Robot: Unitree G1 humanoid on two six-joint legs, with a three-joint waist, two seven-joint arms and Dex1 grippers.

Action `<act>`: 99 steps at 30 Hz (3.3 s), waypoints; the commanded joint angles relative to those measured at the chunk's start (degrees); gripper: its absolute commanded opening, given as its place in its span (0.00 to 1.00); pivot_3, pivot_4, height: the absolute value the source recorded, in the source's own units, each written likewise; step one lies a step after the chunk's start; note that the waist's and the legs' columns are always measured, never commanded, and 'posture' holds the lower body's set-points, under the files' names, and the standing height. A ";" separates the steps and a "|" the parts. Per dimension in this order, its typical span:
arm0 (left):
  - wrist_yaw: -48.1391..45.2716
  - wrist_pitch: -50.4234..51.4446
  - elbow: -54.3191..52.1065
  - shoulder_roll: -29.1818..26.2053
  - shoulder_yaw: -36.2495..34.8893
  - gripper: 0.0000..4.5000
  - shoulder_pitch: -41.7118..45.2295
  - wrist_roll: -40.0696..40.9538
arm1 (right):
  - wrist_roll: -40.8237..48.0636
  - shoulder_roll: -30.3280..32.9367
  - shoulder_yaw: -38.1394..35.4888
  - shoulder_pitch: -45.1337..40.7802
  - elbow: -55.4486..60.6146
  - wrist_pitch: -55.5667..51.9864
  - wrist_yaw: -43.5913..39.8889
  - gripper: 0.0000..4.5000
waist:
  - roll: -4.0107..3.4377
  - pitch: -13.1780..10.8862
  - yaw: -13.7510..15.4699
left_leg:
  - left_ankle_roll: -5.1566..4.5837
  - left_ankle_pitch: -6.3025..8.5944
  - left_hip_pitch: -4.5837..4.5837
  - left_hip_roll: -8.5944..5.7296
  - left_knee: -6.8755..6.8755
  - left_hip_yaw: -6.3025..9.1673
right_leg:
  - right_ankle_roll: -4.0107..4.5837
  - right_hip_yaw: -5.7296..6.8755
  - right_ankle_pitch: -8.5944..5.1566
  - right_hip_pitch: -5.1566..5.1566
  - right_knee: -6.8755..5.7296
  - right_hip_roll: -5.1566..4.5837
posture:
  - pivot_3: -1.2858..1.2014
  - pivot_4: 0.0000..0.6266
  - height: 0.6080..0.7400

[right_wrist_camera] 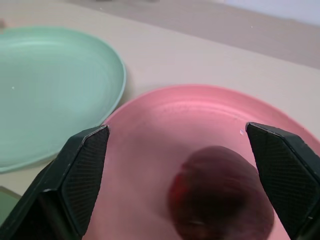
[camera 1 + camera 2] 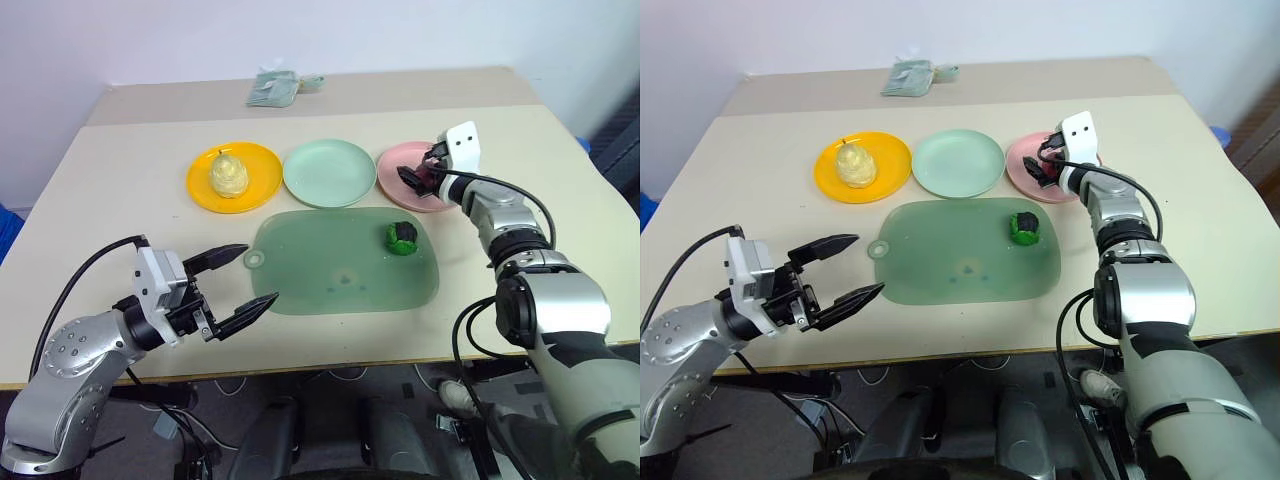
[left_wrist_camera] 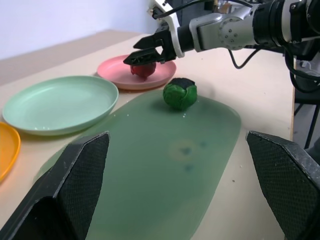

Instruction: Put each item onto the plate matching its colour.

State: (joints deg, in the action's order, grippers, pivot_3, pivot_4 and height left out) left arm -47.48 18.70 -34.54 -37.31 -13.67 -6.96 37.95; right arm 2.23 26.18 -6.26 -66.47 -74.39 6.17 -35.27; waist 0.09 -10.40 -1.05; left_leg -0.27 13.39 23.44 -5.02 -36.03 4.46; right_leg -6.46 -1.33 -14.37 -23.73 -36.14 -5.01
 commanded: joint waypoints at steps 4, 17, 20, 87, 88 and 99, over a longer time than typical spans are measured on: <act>-2.58 -0.48 0.68 -0.49 0.53 1.00 1.12 1.33 | 9.44 4.58 -2.34 12.16 30.26 -12.56 -15.36 0.99 | 0.02 0.03 0.21 | -0.01 0.01 0.00 0.02 -0.04 0.08 | 0.00 0.04 0.00 0.04 -0.01 0.01 | 0.52 0.24 1.00; -10.65 -0.36 5.21 -3.12 0.90 1.00 3.87 2.26 | 21.97 6.26 -5.34 42.04 82.36 -42.99 -7.19 0.99 | -0.16 0.01 0.42 | -0.01 0.01 0.00 0.04 -0.07 0.14 | 0.01 0.01 -0.01 0.08 0.01 -0.11 | 0.52 0.24 1.00; -11.22 -0.21 5.08 -3.37 0.79 1.00 3.66 2.49 | 22.03 6.08 -3.65 43.07 82.29 -43.33 -6.83 0.99 | -0.16 0.01 0.39 | -0.03 0.02 0.00 0.03 -0.10 0.12 | 0.01 0.00 -0.01 0.10 0.02 -0.14 | 0.52 0.24 1.00; 18.95 1.38 -4.74 6.98 6.34 1.00 1.45 -9.53 | 5.60 -10.04 1.65 12.36 34.17 0.13 -9.67 0.99 | -0.13 0.03 0.63 | 0.11 -0.06 -0.02 0.00 0.02 0.24 | 0.01 0.13 0.00 0.07 -0.06 0.11 | 0.52 0.24 1.00; 18.15 0.60 -2.94 7.24 6.82 1.00 2.76 -9.81 | 7.16 -7.61 1.53 18.11 44.95 -4.80 -10.61 0.99 | -0.14 0.03 0.83 | 0.10 -0.06 -0.01 -0.01 -0.01 0.27 | 0.01 0.16 0.00 0.11 -0.02 0.09 | 0.52 0.24 1.00; 10.62 -2.58 9.39 4.86 4.87 1.00 8.27 -10.78 | 20.49 11.20 -12.87 56.34 98.53 -35.61 -8.86 0.99 | -0.19 0.07 0.65 | 0.03 -0.01 -0.07 0.07 -0.06 0.23 | 0.03 0.02 -0.01 0.11 -0.03 0.01 | 0.52 0.24 1.00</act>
State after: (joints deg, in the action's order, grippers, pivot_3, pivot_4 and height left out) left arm -36.05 17.04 -25.27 -31.67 -6.51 1.65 26.77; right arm 20.33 36.55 -15.37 -11.79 19.44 -27.14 -45.05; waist -0.10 -10.33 -0.40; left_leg -0.25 13.39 23.38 -4.95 -36.09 4.69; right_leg -6.43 -1.30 -14.37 -23.60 -36.14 -5.02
